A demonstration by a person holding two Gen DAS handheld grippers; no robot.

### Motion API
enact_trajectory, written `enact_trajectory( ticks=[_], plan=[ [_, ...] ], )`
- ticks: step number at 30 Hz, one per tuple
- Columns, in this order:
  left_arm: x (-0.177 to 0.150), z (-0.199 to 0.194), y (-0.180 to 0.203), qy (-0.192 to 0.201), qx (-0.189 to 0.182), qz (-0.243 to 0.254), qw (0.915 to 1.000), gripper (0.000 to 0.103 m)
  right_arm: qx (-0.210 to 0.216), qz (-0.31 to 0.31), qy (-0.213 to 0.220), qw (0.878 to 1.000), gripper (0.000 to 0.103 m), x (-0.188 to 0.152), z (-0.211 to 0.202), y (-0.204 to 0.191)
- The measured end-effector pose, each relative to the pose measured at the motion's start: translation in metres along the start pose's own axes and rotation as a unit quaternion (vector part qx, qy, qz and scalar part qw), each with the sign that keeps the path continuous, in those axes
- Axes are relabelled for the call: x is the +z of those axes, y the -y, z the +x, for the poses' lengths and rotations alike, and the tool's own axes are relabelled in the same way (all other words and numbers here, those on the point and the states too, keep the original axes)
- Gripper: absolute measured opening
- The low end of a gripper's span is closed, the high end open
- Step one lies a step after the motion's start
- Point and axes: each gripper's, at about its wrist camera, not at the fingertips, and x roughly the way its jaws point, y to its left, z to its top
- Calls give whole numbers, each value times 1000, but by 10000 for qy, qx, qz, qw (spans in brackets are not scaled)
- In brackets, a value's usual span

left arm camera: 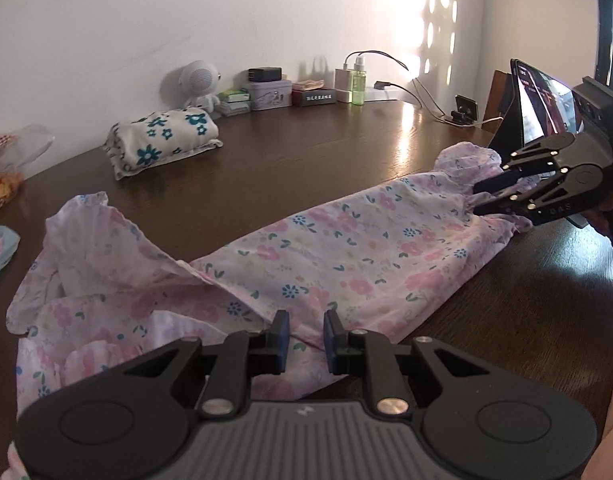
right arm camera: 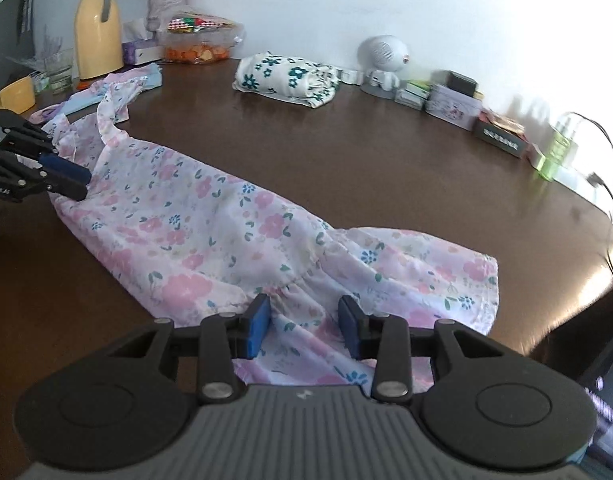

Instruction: Fold clothes

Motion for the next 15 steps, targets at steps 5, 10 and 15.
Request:
enact_trajectory(
  ticks=[5,10,15],
  plan=[
    [0,-2,-3,-38,89,-50,9999,18,87,-278,54,9996,37,8,9,-4],
    [1,-3,-2,-50,129,-45,9999,18,183,-511,82,9985,38,13,14,-5],
    [7,-8,0,137,99,-49,9998,28,254,-529,116,9982,46,13,8,-1]
  ],
)
